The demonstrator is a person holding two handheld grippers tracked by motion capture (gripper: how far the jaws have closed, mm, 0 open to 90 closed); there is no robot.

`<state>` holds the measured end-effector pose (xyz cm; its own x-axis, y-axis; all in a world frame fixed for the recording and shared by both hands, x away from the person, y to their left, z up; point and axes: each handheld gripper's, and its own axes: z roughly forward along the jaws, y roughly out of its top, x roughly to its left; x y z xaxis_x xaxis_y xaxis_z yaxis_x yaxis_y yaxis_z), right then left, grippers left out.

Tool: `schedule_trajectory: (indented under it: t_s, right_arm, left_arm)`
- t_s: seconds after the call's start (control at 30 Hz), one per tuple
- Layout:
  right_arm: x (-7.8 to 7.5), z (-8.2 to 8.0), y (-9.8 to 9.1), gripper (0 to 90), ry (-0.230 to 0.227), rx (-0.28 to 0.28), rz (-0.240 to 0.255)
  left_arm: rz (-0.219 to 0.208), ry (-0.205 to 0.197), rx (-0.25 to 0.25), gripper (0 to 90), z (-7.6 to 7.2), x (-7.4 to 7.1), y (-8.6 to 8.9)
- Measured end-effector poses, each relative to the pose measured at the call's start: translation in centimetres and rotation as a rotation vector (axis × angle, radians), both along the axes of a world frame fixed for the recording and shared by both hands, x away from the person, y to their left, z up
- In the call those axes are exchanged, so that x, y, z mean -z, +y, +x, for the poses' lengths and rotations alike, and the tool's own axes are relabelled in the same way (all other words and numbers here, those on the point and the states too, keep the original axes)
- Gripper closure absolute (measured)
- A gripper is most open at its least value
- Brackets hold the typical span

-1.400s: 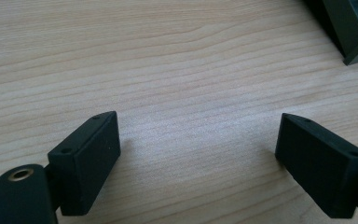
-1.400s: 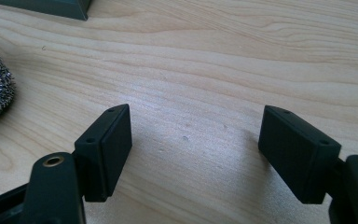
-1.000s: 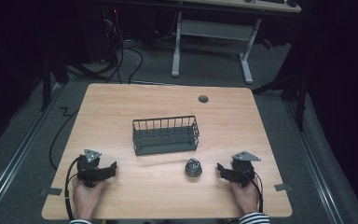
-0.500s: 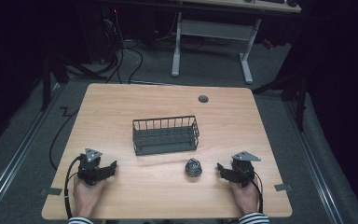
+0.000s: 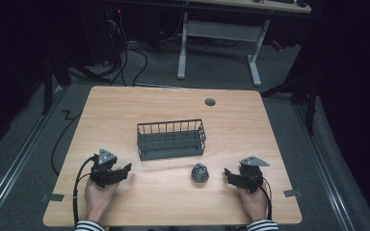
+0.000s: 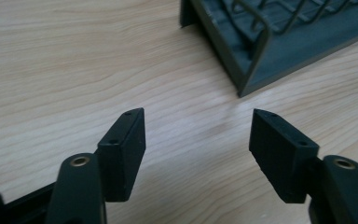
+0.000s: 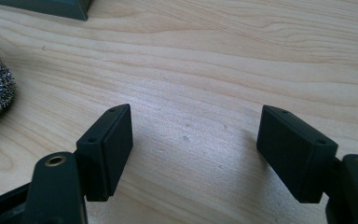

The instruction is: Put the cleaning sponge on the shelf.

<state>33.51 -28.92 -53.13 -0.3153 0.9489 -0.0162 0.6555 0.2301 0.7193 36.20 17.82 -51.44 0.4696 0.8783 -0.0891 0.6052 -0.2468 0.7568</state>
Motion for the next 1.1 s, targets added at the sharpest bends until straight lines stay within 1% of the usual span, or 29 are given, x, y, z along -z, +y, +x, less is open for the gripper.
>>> schedule_trajectory:
  t_s: [0.17, 0.27, 0.3, 0.4, 0.5, 0.57, 0.6, 0.63, 0.73, 0.8, 0.83, 0.97, 1.1]
  right_arm:
    - [0.0, 0.0, 0.0, 27.0, 0.001, 0.001, 0.001]
    - [0.0, 0.0, 0.0, 27.0, 0.0, 0.001, 0.001]
    - [0.0, 0.0, 0.0, 27.0, 0.0, 0.0, 0.001]
    - [0.0, 0.0, 0.0, 27.0, 0.001, 0.0, 0.001]
    - [0.0, 0.0, 0.0, 27.0, 0.0, 0.0, 0.002]
    - [0.0, 0.0, 0.0, 27.0, 0.001, 0.0, 0.002]
    - [0.0, 0.0, 0.0, 27.0, 0.001, -0.001, 0.002]
    - [0.0, 0.0, 0.0, 27.0, 0.0, -0.001, 0.002]
    - [0.0, 0.0, 0.0, 27.0, 0.0, -0.001, 0.002]
    - [0.0, 0.0, 0.0, 27.0, 0.001, -0.001, 0.002]
    - [0.0, 0.0, 0.0, 27.0, 0.001, -0.001, 0.002]
    - [0.0, 0.0, 0.0, 27.0, 0.001, -0.001, 0.002]
    - [0.0, 0.0, 0.0, 27.0, 0.001, -0.001, 0.002]
  left_arm:
    - [0.001, 0.001, 0.036, 40.8, 0.6, -0.4, -1.4]
    - [0.007, -0.001, 0.048, 42.8, 1.0, -0.6, -2.1]
    - [0.0, 0.005, 0.052, 43.0, 1.1, -0.6, -2.4]
    - [-0.003, 0.002, 0.064, 45.0, 1.3, -0.8, -2.8]
    - [-0.006, 0.002, 0.074, 47.4, 1.5, -0.9, -3.1]
    - [-0.007, 0.007, 0.071, 49.5, 1.6, -0.8, -3.1]
    - [-0.011, 0.015, 0.07, 49.5, 1.7, -0.7, -3.1]
    - [-0.015, 0.021, 0.073, 53.1, 1.8, -0.6, -3.1]
    - [-0.035, 0.013, 0.078, 57.5, 1.9, -0.5, -3.2]
    - [-0.039, 0.015, 0.081, 60.8, 2.1, -0.6, -3.2]
    - [-0.032, 0.019, 0.082, 61.9, 2.2, -0.6, -3.2]
    - [-0.031, 0.02, 0.096, 66.3, 2.5, -0.8, -3.7]
    - [0.0, 0.035, 0.103, 70.8, 2.8, -0.7, -4.0]
